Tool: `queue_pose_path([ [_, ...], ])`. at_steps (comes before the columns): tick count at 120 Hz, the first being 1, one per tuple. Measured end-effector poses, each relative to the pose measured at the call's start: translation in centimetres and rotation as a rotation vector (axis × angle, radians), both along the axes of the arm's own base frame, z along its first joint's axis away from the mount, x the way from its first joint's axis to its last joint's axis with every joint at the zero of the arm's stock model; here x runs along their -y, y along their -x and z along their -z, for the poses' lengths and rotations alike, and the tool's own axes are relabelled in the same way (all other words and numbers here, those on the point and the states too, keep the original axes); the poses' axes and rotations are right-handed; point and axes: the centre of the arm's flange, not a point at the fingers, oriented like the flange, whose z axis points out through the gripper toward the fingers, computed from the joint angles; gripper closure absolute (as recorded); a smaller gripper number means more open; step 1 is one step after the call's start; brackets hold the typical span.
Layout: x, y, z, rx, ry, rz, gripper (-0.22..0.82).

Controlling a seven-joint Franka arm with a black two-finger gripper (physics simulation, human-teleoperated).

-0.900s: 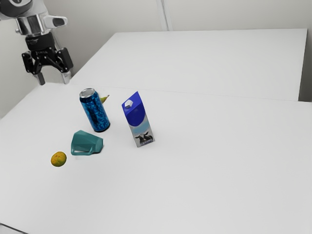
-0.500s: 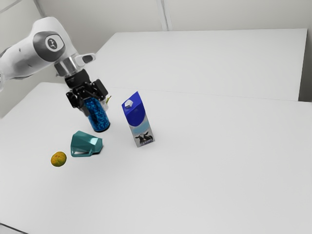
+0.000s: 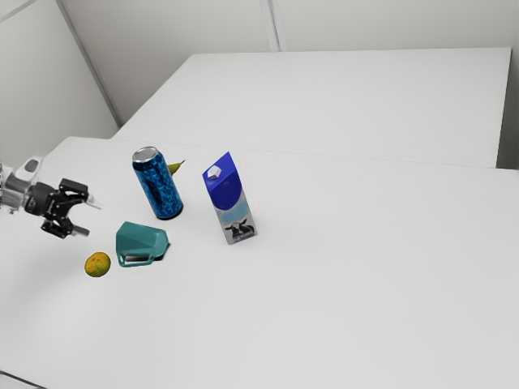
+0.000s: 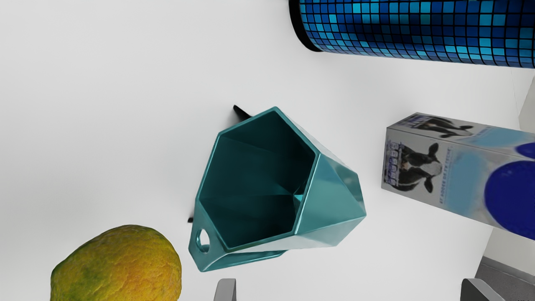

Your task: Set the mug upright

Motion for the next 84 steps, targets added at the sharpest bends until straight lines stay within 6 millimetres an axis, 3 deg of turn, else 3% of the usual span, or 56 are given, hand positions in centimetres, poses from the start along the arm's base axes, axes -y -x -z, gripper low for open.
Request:
queue_pose_path([
  [13,0.1,-0.7,2.6,0.068,0.031,0.001,0.02],
  [42,1.8,-2.2,6.0,0.208,0.078,0.021,0.02],
  [84,4.9,-3.7,8.4,0.311,0.091,0.103,0.03],
])
